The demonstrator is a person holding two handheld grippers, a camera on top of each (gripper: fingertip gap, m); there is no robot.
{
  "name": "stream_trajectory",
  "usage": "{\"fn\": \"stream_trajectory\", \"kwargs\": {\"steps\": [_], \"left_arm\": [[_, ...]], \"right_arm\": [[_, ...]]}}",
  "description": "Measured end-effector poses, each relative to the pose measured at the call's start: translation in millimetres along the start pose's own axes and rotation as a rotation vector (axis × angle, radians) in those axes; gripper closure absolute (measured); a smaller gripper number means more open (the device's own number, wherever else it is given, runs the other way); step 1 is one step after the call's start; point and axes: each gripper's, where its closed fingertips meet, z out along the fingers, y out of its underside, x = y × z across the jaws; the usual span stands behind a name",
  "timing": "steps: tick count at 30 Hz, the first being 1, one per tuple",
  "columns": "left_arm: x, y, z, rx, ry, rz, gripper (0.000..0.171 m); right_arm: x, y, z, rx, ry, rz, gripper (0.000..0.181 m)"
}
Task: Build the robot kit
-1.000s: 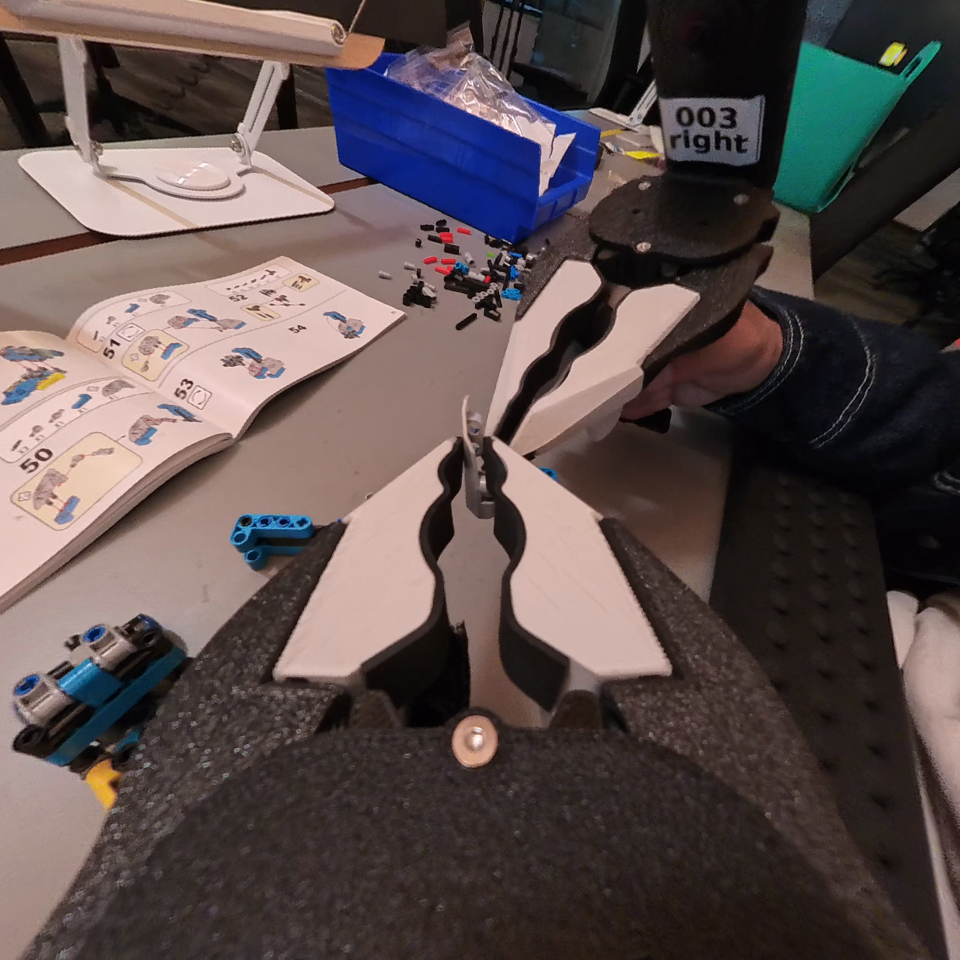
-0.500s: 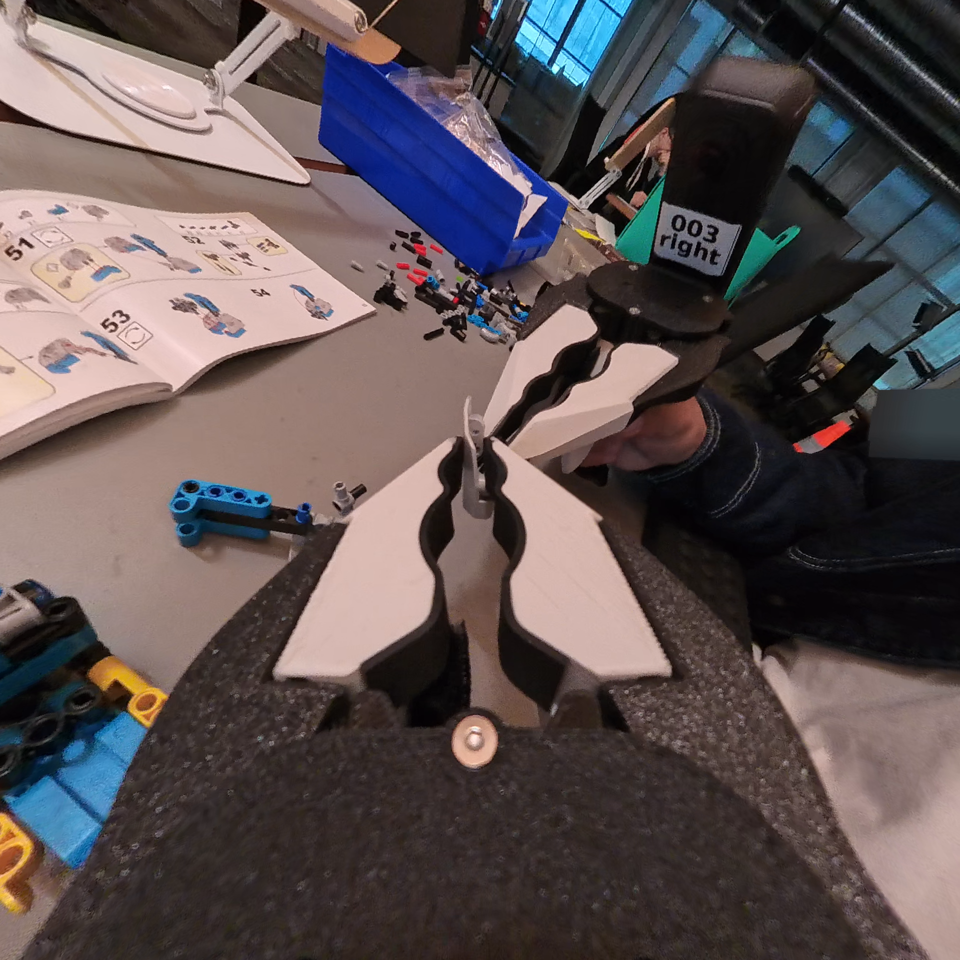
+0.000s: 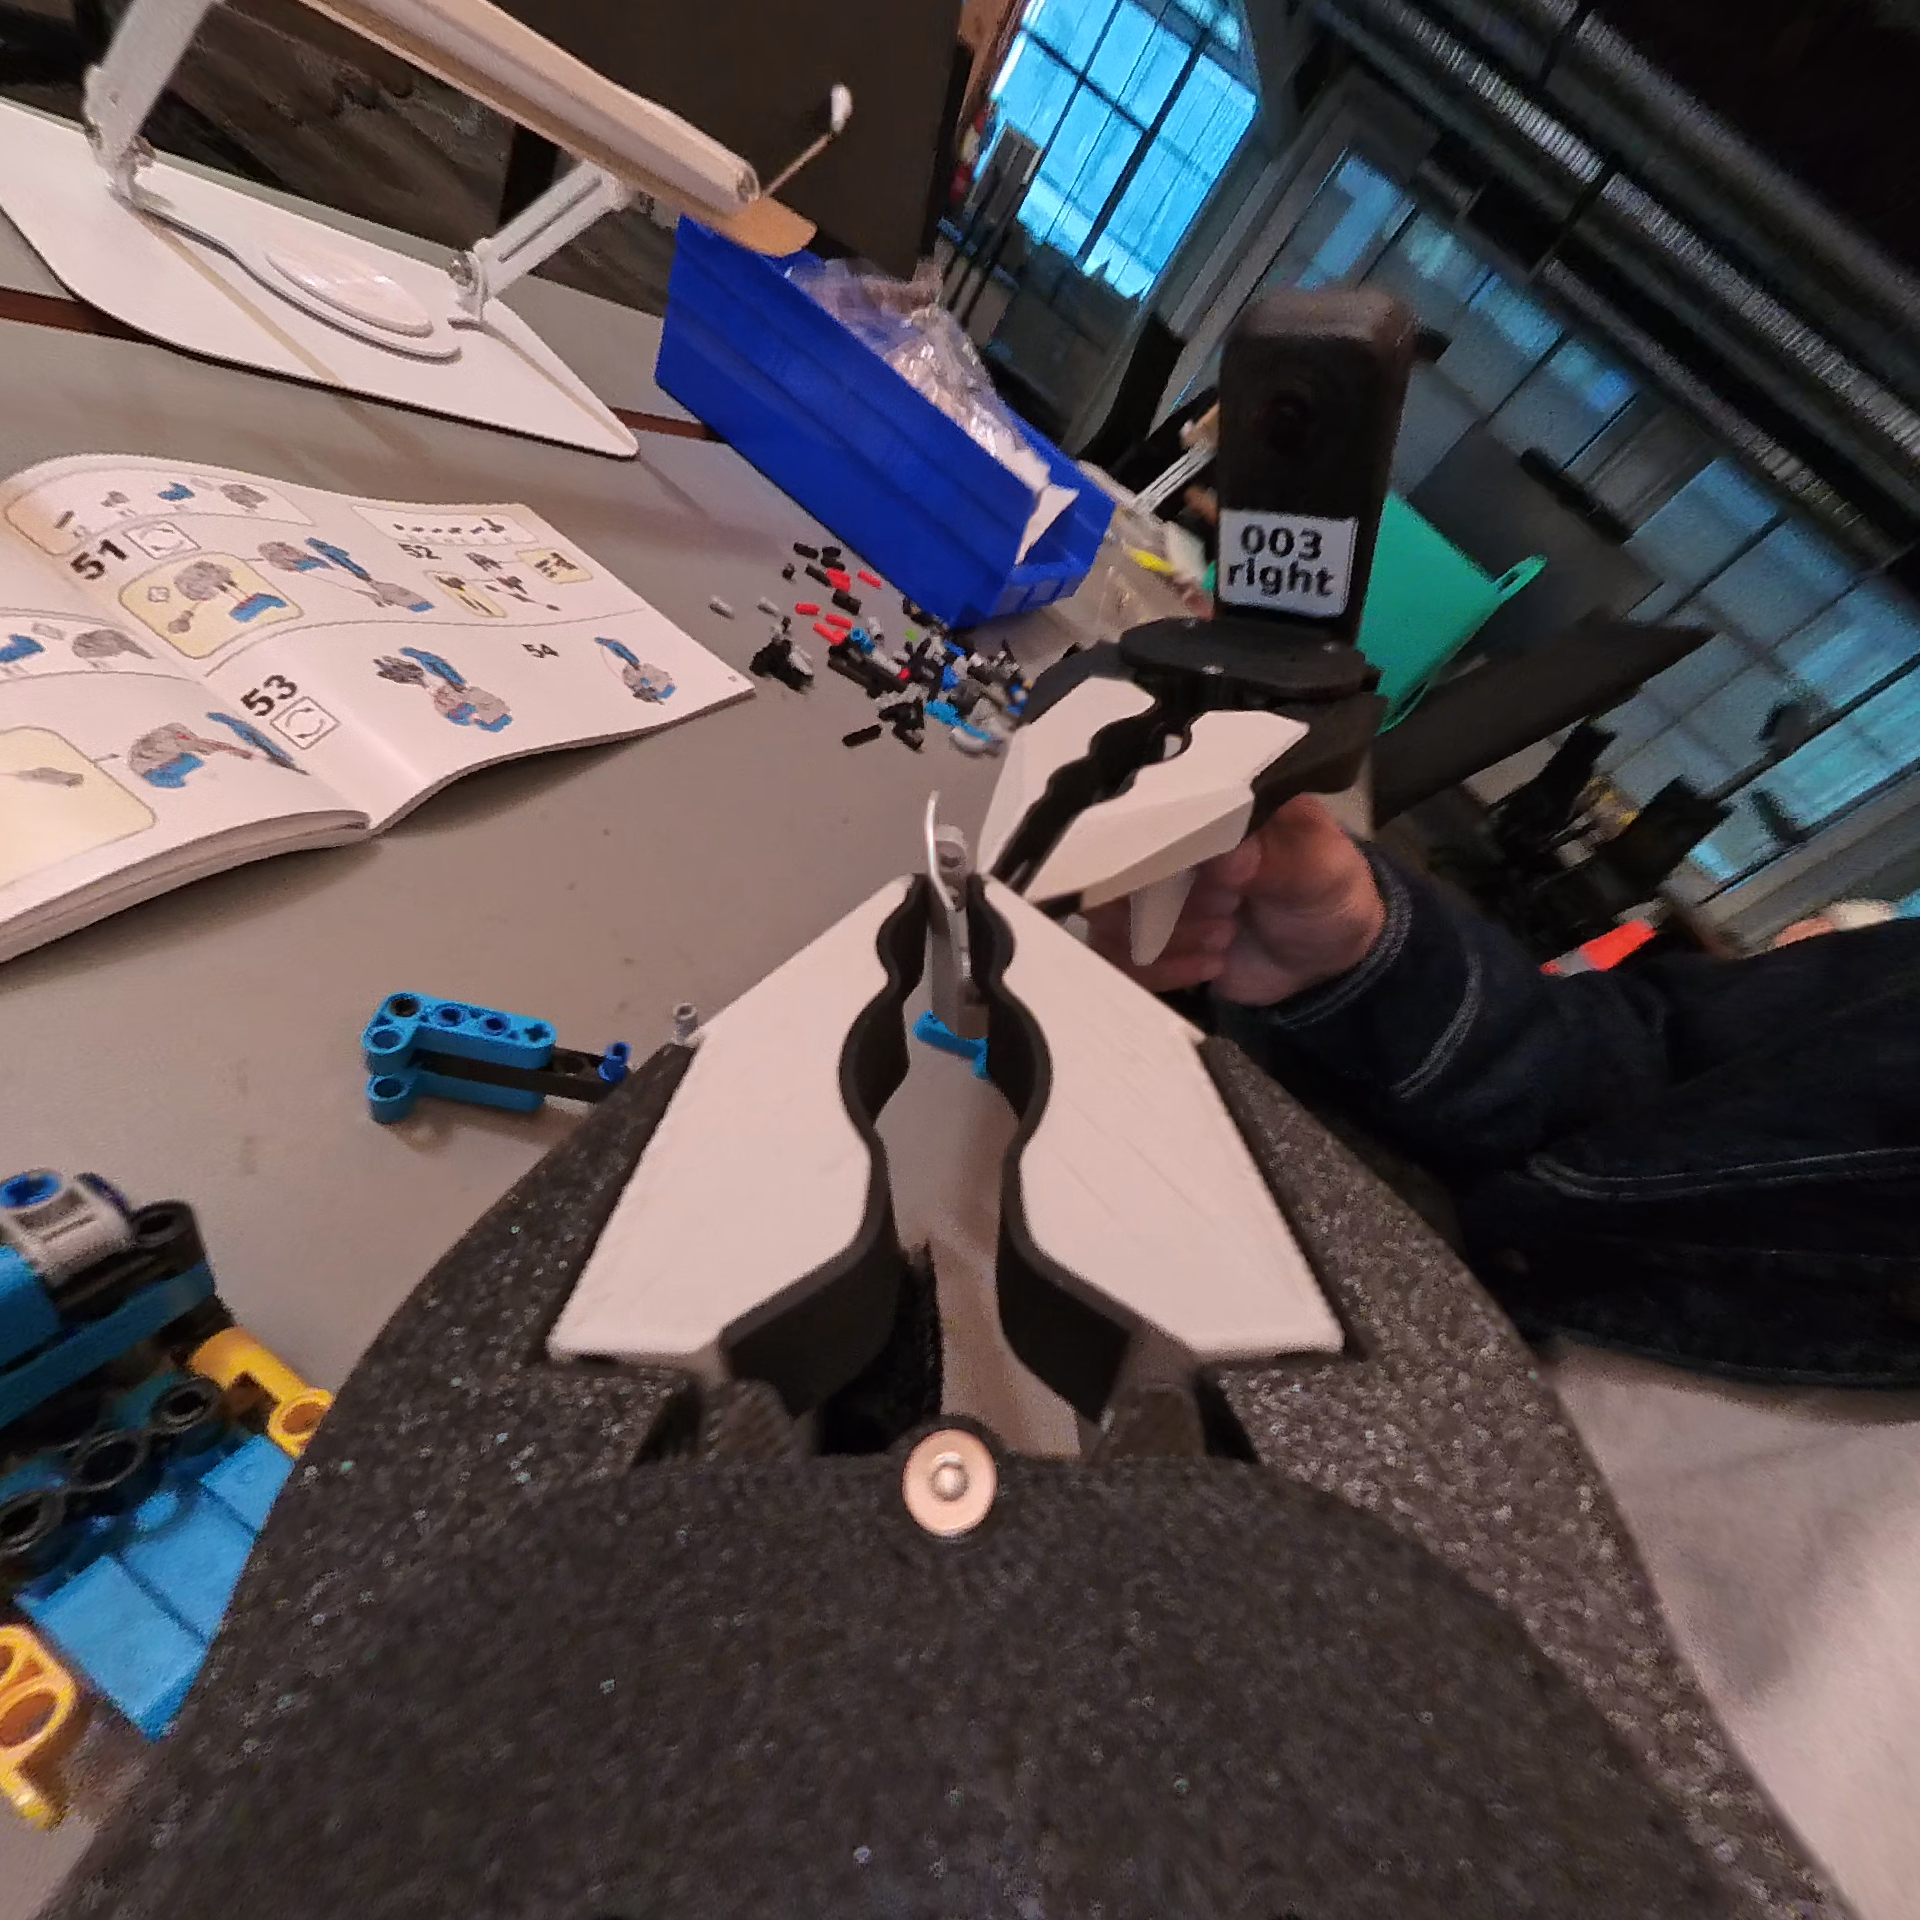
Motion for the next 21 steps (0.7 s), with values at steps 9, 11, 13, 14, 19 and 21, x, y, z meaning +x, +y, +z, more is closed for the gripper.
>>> {"fn": "stream_trajectory", "kwargs": {"steps": [9, 11, 13, 14, 19, 21], "left_arm": [[38.4, -10.3, -7.0, 0.056, 0.363, -0.239, 0.165], [42.5, -9.2, -6.6, 0.049, 0.372, -0.216, 0.165], [42.2, -6.3, -5.6, 0.033, 0.363, -0.205, 0.165], [43.1, -5.5, -5.7, 0.028, 0.368, -0.204, 0.165], [41.9, -2.6, -2.4, 0.017, 0.281, -0.063, 0.165], [38.5, -1.1, -0.6, 0.012, 0.206, 0.029, 0.165]], "right_arm": [[-30.6, -29.4, -21.5, 0.135, -0.039, -0.284, 0.177], [-31.7, -27.2, -20.1, 0.115, -0.02, -0.321, 0.177], [-31.6, -23.7, -19.0, 0.091, -0.03, -0.316, 0.177], [-31.7, -22.4, -19.2, 0.085, -0.038, -0.311, 0.177], [-31.7, -23.2, -18.3, 0.112, -0.103, -0.182, 0.177], [-29.5, -22.6, -16.5, 0.126, -0.148, -0.078, 0.177]]}}
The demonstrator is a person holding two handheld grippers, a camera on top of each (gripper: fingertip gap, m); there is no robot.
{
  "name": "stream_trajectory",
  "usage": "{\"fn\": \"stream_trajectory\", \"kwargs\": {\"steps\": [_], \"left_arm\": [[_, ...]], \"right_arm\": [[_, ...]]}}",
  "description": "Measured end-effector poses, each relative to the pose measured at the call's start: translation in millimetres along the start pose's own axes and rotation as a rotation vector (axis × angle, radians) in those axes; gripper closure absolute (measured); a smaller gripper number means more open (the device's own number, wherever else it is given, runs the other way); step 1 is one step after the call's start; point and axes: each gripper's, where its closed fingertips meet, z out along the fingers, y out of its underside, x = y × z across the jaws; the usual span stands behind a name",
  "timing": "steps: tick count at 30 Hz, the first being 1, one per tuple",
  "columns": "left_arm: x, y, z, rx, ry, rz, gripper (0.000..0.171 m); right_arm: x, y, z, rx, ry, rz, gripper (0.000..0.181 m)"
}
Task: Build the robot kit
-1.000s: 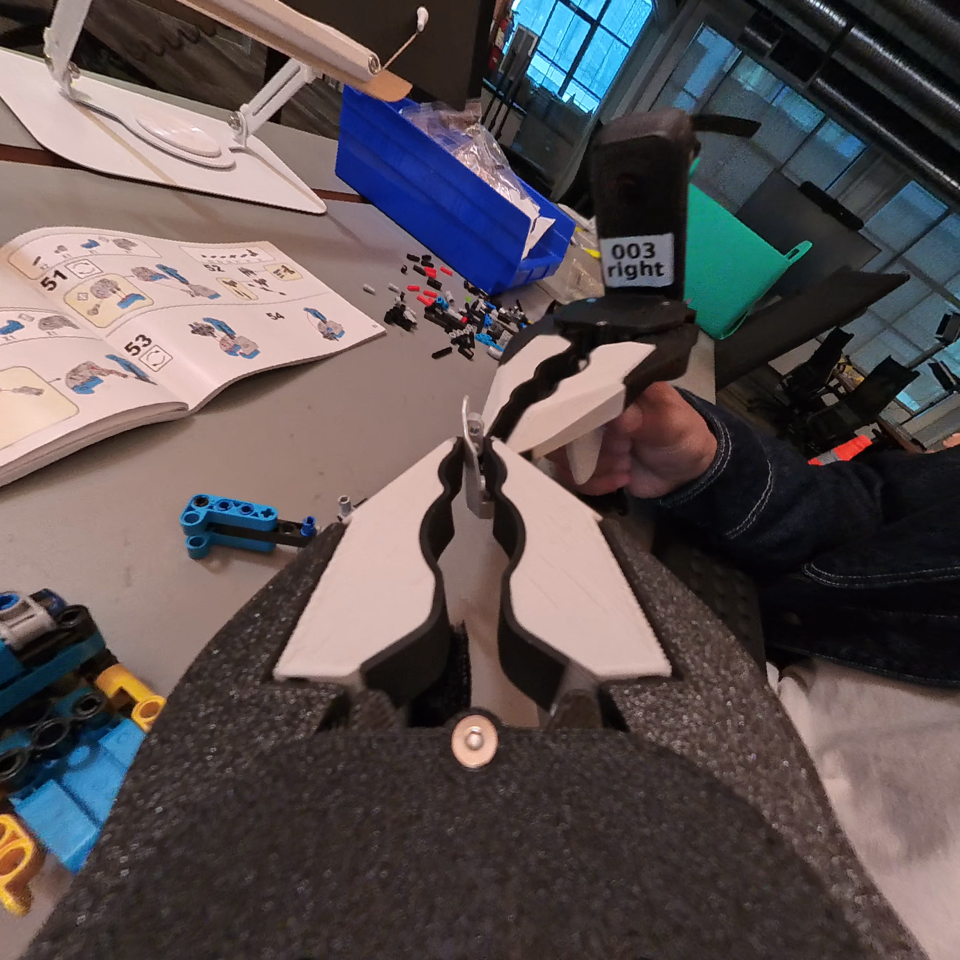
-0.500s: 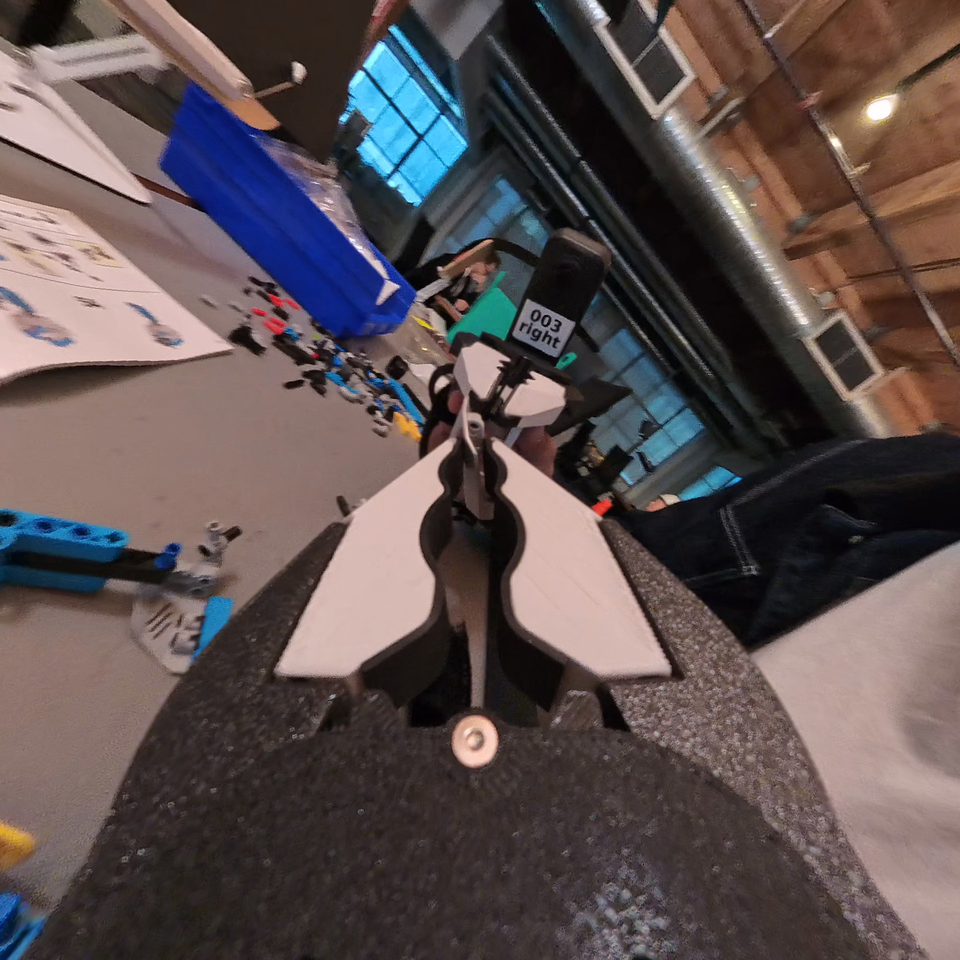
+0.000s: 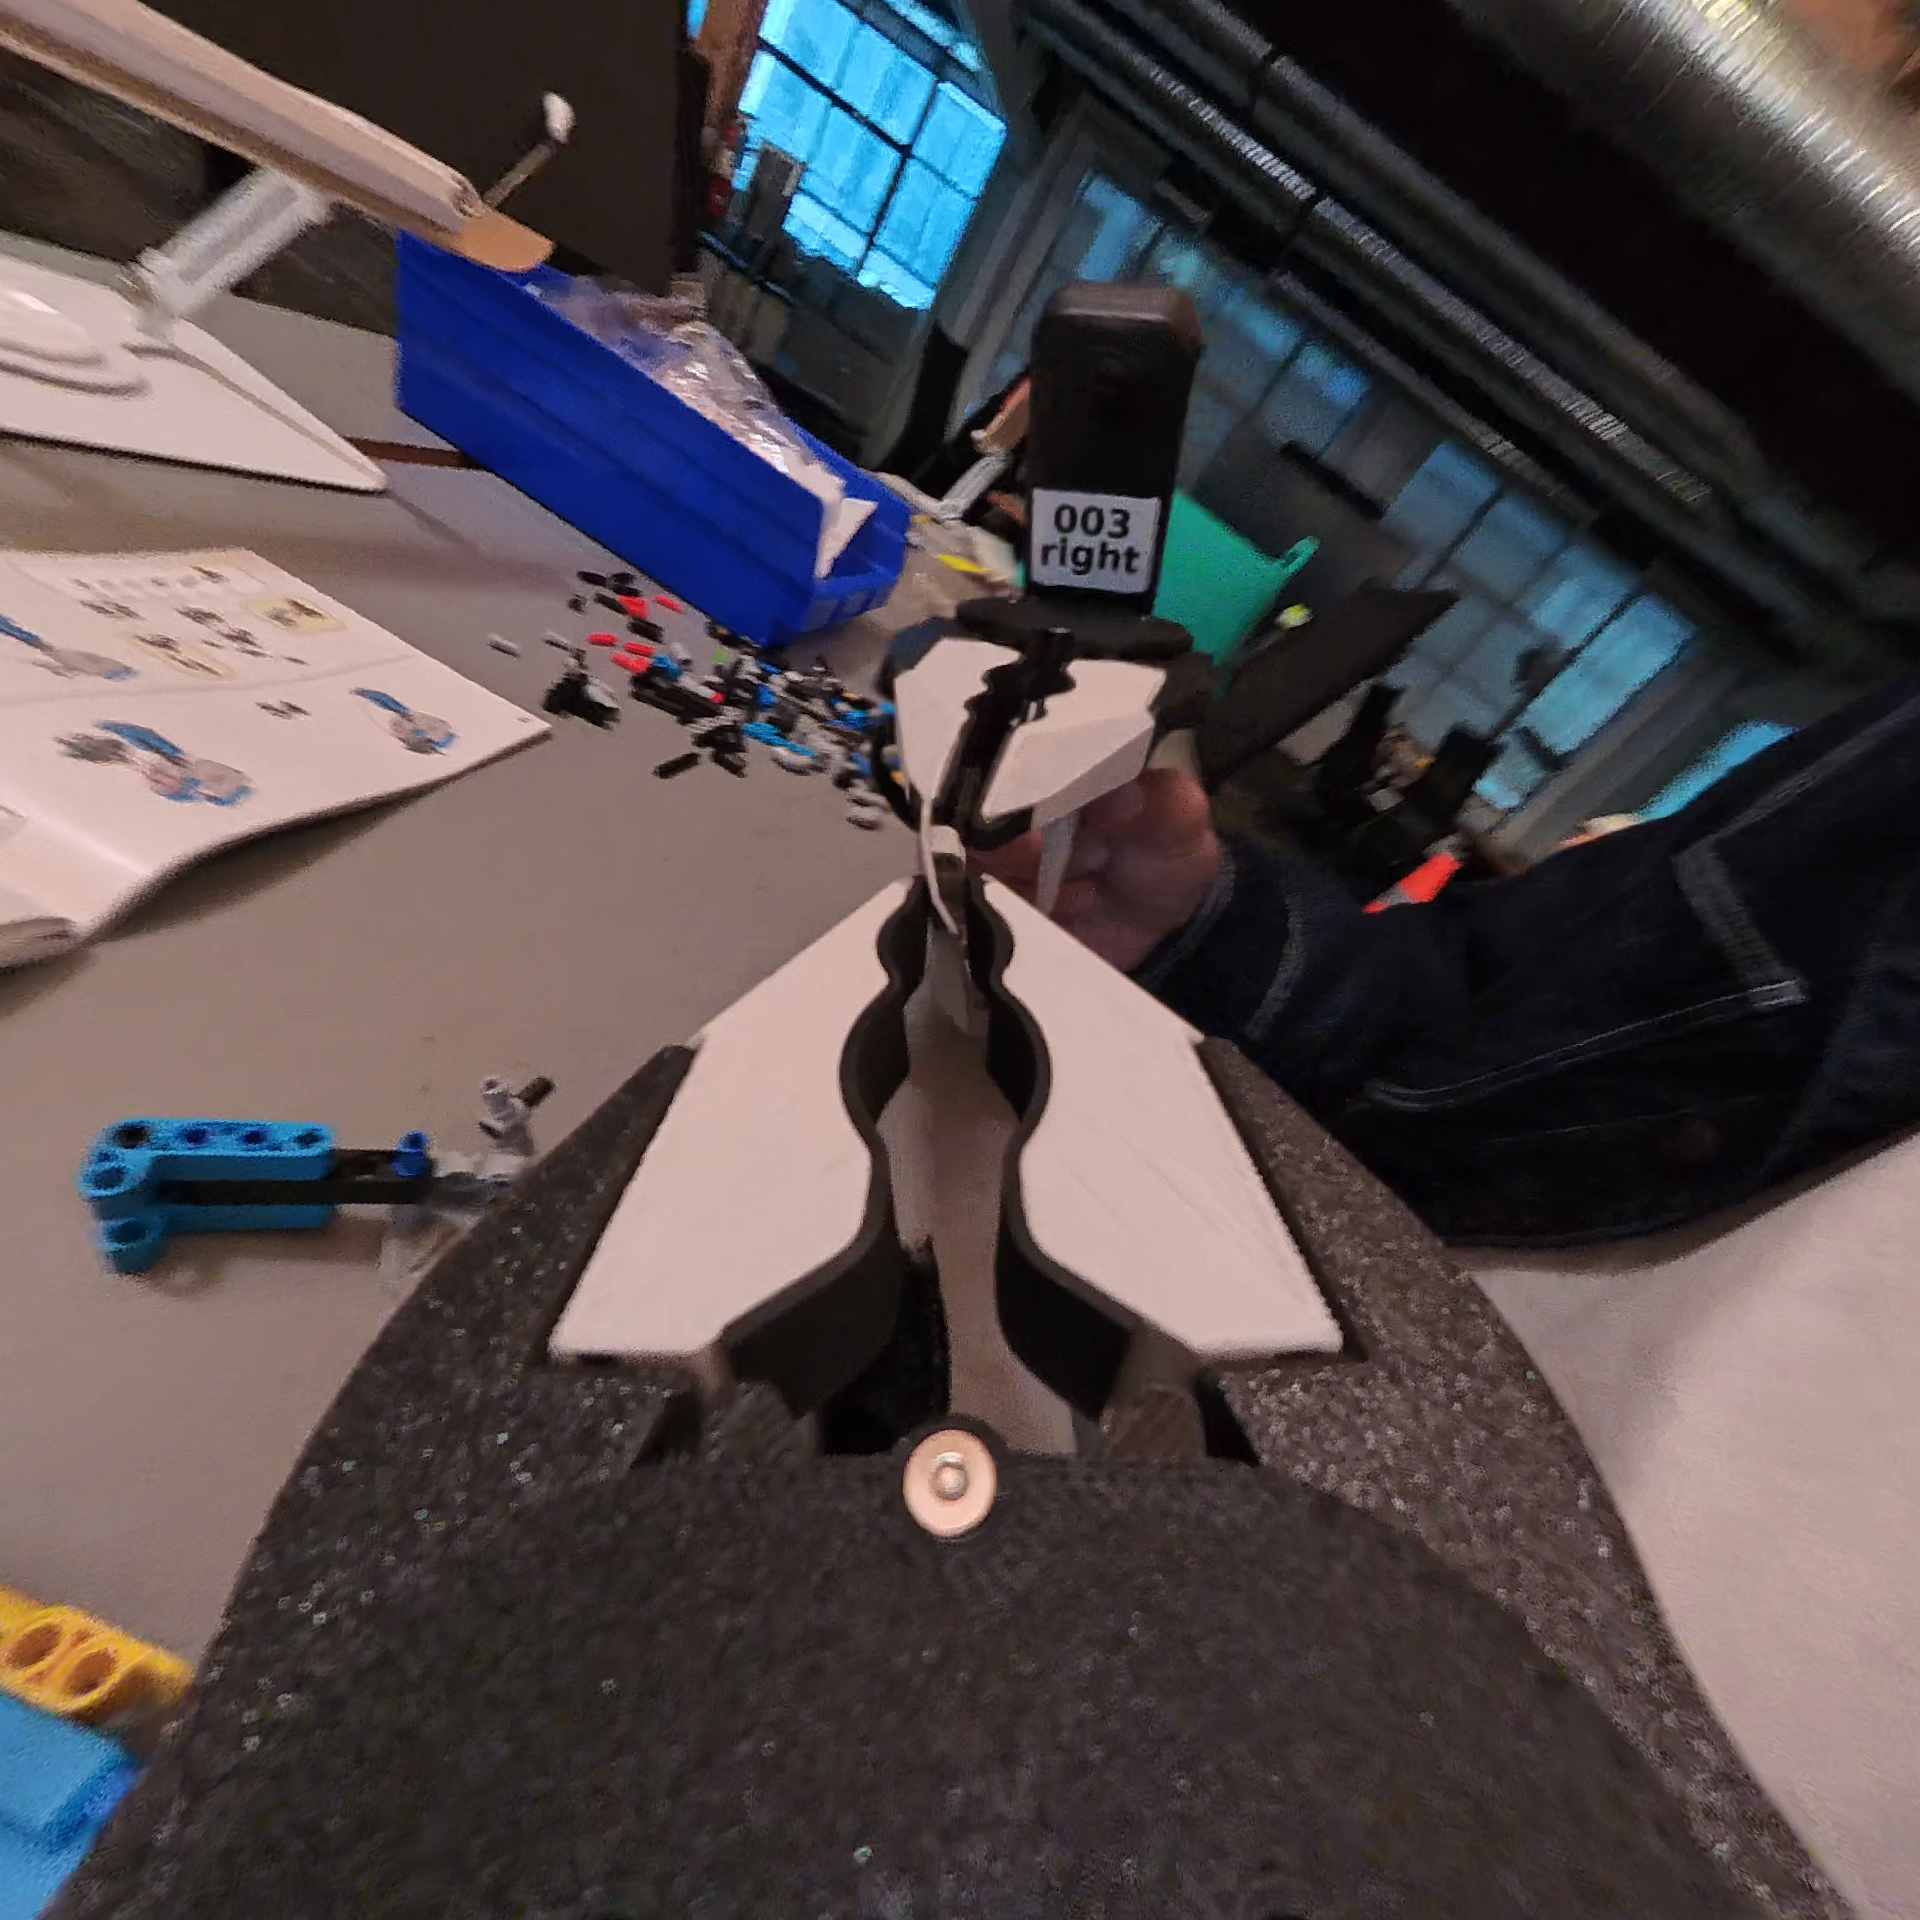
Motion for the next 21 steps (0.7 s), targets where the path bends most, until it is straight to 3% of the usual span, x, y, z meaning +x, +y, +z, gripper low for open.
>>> {"fn": "stream_trajectory", "kwargs": {"steps": [3, 6, 9, 15, 21], "left_arm": [[-3.3, -5.1, -0.8, 0.016, -0.072, 0.093, 0.165], [0.9, -10.4, -1.6, 0.066, 0.029, -0.058, 0.165], [1.3, -12.9, -3.5, 0.099, 0.119, -0.211, 0.165], [8.5, -18.9, -6.4, 0.15, 0.245, -0.359, 0.165], [7.2, -21.4, -8.6, 0.168, 0.245, -0.367, 0.165]], "right_arm": [[4.4, -4.3, 0.6, 0.067, -0.026, 0.118, 0.178], [1.2, -10.9, 0.4, 0.141, -0.087, 0.191, 0.178], [2.4, -12.3, 2.3, 0.147, -0.042, 0.109, 0.178], [-3.8, -17.8, 3.2, 0.186, -0.052, 0.037, 0.178], [-3.3, -13.1, 5.6, 0.157, -0.031, 0.002, 0.177]]}}
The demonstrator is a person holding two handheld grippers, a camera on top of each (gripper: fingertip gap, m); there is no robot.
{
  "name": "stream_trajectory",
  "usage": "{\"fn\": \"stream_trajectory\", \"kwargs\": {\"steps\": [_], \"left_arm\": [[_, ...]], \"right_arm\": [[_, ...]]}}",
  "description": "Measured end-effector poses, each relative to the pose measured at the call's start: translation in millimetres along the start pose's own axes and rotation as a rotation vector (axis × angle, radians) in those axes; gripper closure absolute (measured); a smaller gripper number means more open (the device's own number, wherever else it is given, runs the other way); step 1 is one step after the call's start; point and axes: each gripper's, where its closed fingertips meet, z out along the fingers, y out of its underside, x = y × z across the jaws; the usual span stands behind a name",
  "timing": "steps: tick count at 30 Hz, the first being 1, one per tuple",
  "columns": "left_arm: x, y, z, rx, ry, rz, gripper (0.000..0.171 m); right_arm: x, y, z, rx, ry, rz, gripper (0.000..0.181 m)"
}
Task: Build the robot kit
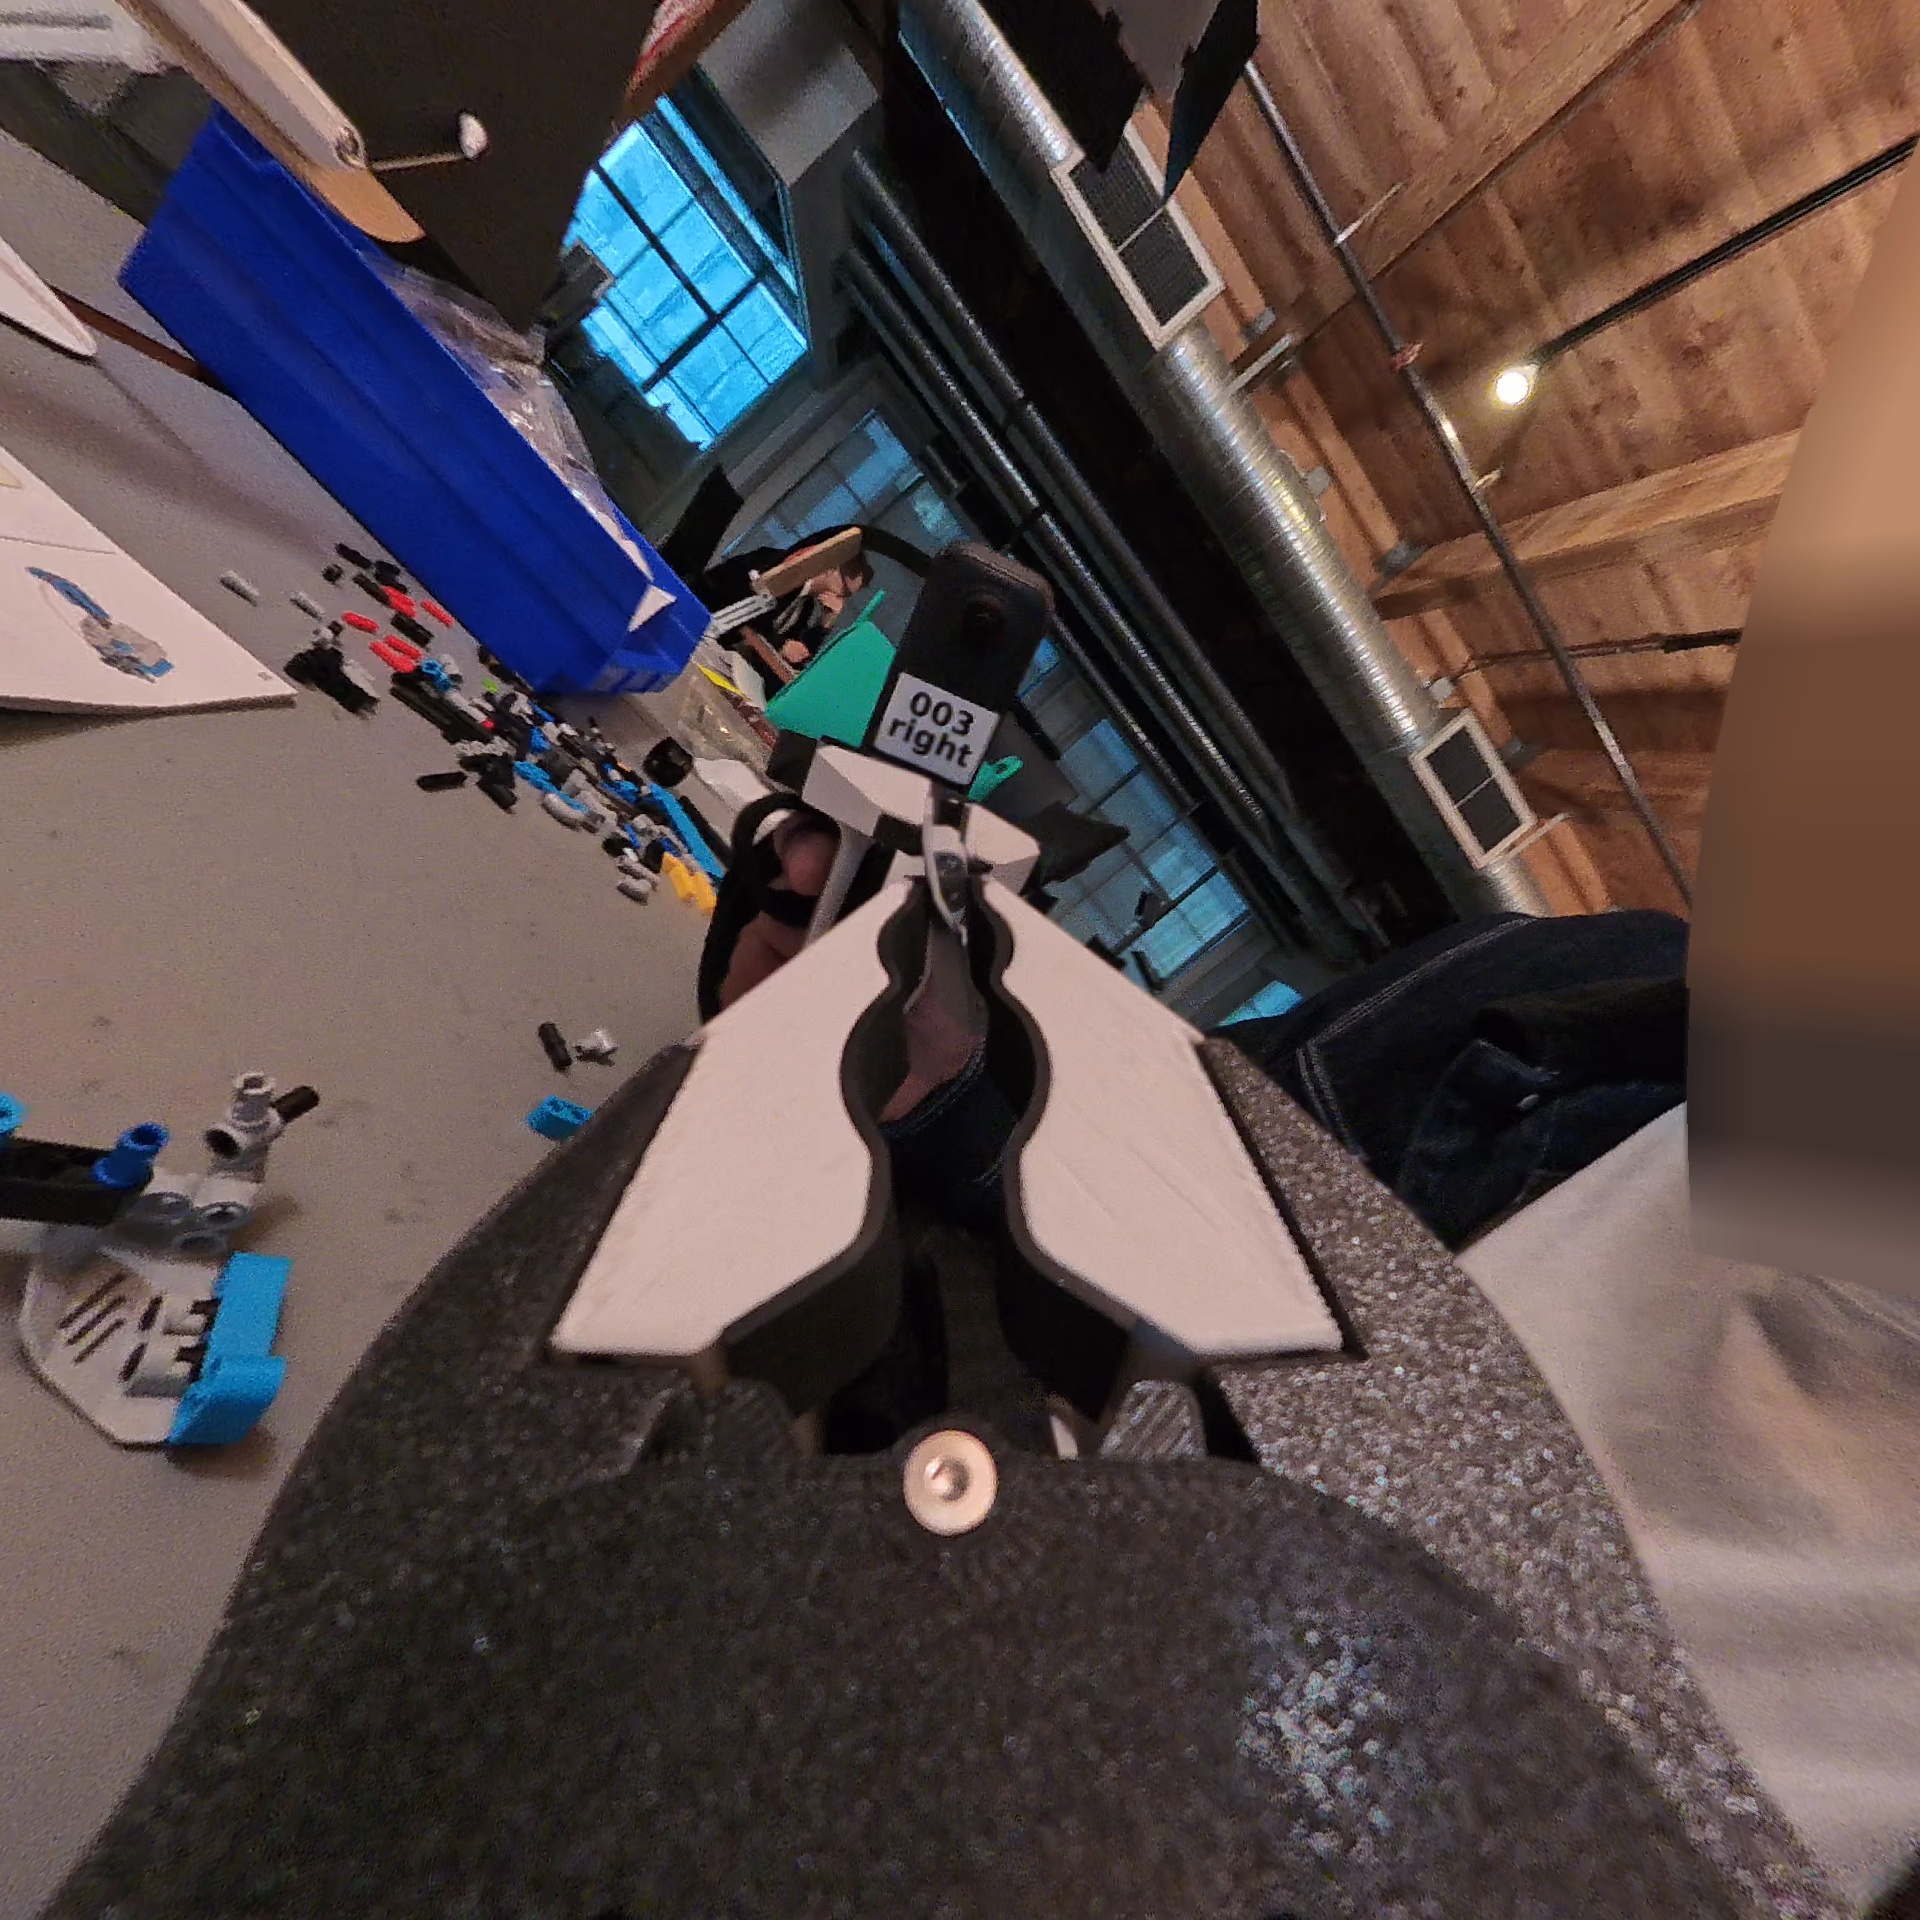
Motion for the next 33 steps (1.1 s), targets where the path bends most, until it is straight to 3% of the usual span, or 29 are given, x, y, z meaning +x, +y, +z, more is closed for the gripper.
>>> {"fn": "stream_trajectory", "kwargs": {"steps": [3, 10, 16, 27, 33], "left_arm": [[-9.4, 2.6, -0.5, -0.035, -0.095, 0.08, 0.166], [-25.9, 19.1, -1.0, -0.199, -0.308, 0.376, 0.165], [-21.9, 29.3, 3.8, -0.262, -0.305, 0.474, 0.165], [-26.6, 35.3, 3.3, -0.31, -0.337, 0.529, 0.165], [-27.7, 49.6, 5.0, -0.402, -0.354, 0.643, 0.166]], "right_arm": [[5.6, 1.6, -1.9, -0.035, 0.048, -0.041, 0.178], [14.9, 22.4, -15.0, -0.28, 0.137, -0.267, 0.177], [4.6, 33.0, -22.0, -0.33, 0.015, -0.181, 0.177], [7.0, 34.1, -20.8, -0.323, 0.018, -0.144, 0.178], [0.9, 44.0, -25.6, -0.383, -0.044, -0.118, 0.178]]}}
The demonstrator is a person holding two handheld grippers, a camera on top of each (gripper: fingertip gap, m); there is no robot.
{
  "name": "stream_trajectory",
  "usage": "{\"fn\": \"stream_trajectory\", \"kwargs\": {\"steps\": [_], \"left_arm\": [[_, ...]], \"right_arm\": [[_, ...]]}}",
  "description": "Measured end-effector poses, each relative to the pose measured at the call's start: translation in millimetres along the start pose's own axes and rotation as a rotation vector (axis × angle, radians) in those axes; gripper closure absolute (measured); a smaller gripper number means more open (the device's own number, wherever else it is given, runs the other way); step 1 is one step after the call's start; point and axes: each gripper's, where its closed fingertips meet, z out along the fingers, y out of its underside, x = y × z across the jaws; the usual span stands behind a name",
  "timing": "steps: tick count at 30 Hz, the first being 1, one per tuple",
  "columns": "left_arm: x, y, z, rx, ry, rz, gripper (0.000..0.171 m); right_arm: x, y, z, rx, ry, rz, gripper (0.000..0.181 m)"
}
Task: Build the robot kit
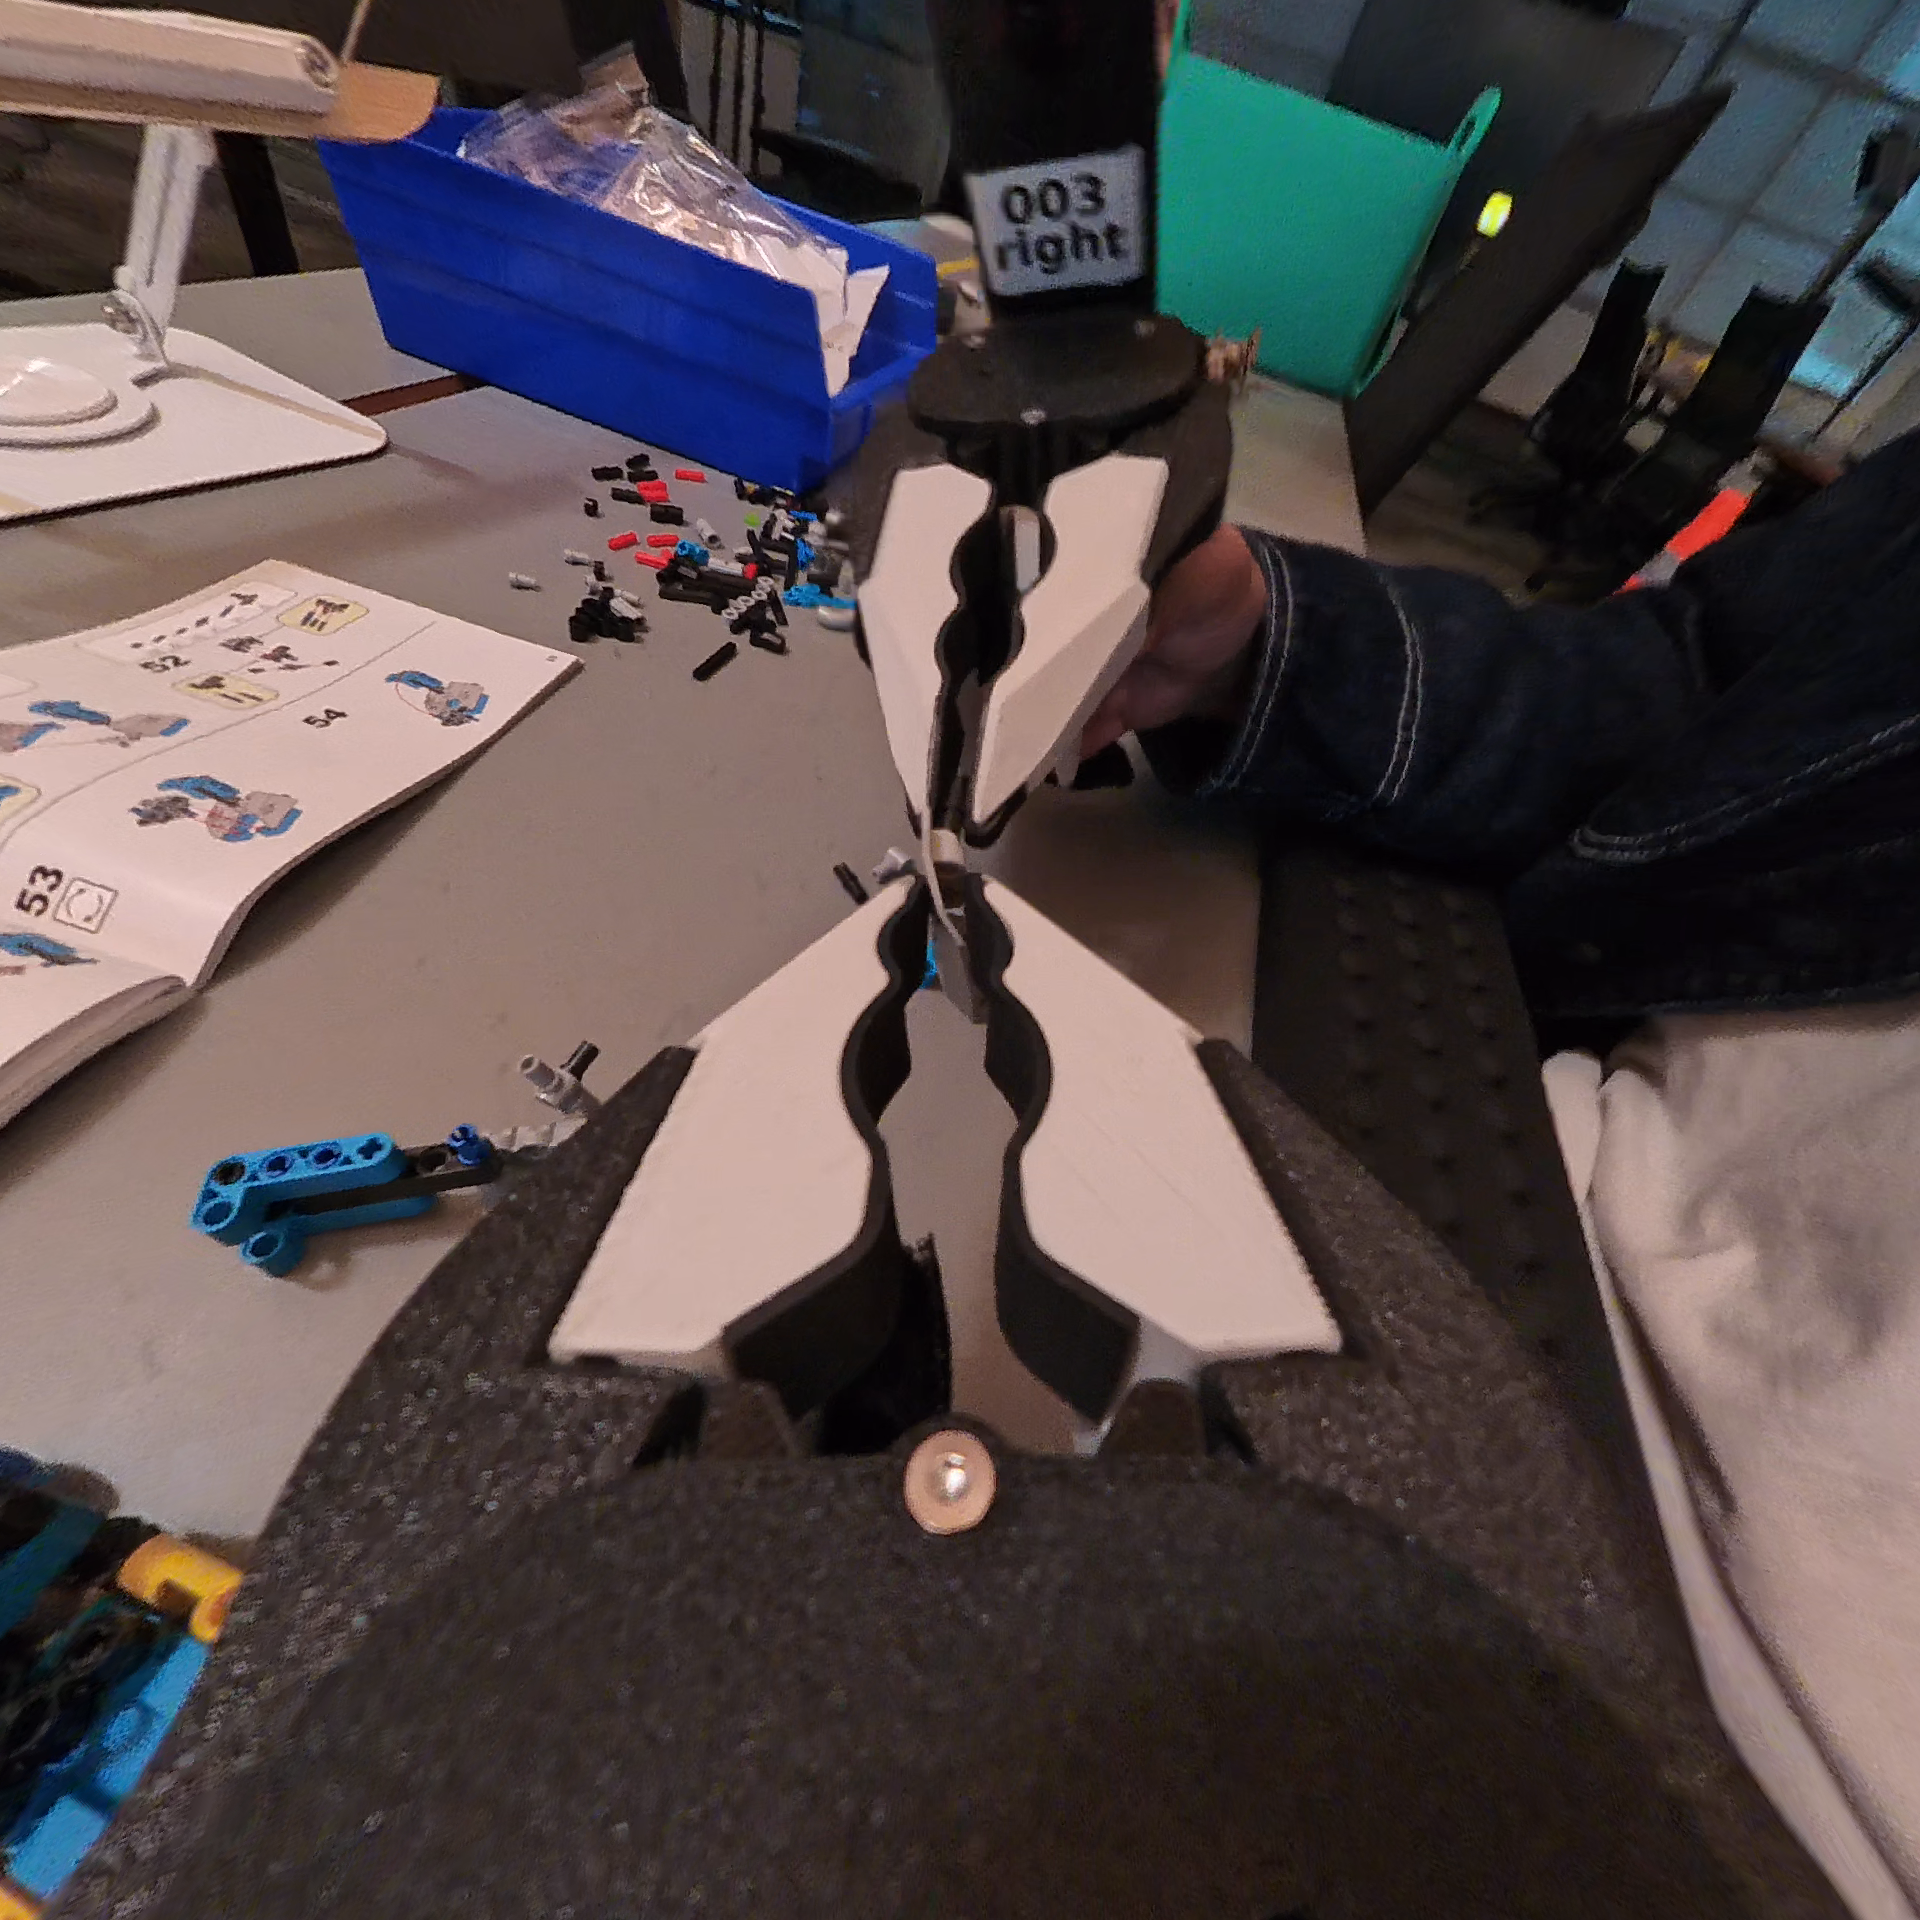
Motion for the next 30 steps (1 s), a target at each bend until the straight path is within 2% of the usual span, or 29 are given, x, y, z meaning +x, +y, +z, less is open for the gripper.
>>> {"fn": "stream_trajectory", "kwargs": {"steps": [5, 14, 19, 25, 29, 30], "left_arm": [[8.5, 19.3, 10.1, -0.118, -0.028, 0.162, 0.165], [10.7, 45.4, 24.2, -0.274, -0.106, 0.377, 0.166], [10.8, 39.4, 23.1, -0.239, -0.084, 0.328, 0.166], [11.1, 17.2, 13.0, -0.108, -0.022, 0.159, 0.165], [0.9, 27.1, 15.3, -0.167, -0.084, 0.184, 0.165], [-4.3, 30.2, 15.4, -0.186, -0.113, 0.189, 0.165]], "right_arm": [[-7.5, 21.0, -1.6, -0.1, -0.112, 0.099, 0.178], [-11.5, 43.7, 6.0, -0.265, -0.064, 0.005, 0.178], [-10.1, 39.0, 3.6, -0.272, -0.015, -0.045, 0.178], [-12.6, 18.5, -4.5, -0.112, -0.08, -0.009, 0.177], [-4.0, 19.9, -7.8, -0.111, -0.052, 0.007, 0.177], [8.2, 24.1, -14.5, -0.141, 0.021, -0.009, 0.177]]}}
